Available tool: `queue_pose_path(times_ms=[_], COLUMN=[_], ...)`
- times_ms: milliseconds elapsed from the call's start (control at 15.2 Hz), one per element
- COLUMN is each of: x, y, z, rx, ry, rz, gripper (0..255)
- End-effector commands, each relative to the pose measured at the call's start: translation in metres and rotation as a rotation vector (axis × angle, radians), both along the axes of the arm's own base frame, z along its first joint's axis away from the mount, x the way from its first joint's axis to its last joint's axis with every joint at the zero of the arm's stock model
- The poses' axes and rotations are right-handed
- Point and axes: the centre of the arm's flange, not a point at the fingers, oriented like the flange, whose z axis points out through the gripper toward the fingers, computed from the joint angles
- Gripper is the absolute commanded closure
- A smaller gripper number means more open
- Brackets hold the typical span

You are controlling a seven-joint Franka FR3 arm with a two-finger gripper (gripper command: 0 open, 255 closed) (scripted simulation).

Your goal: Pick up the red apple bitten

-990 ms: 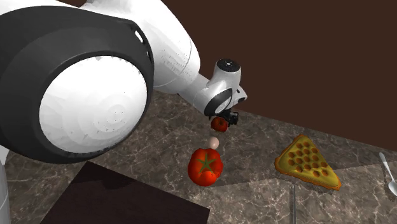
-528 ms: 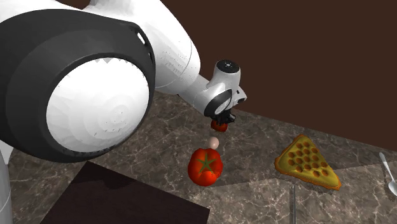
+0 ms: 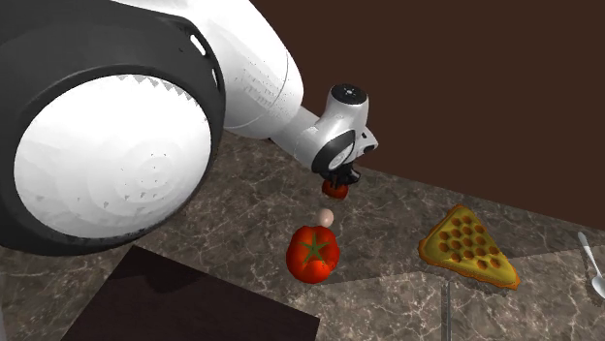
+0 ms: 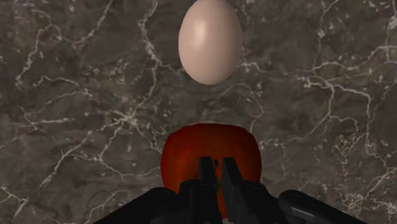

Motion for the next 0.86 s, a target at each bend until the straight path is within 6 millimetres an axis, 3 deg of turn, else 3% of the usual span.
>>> queue_pose_path(times_ms=[0,660,792], x=[0.001,0.001,0.001], y=[0.0,0.0,0.0], z=[0.009,0.062,0.063], rx=[0.0,0.0,0.0], ry=[0.0,0.0,0.0], rz=[0.0,0.0,0.0], gripper=[255,255,255])
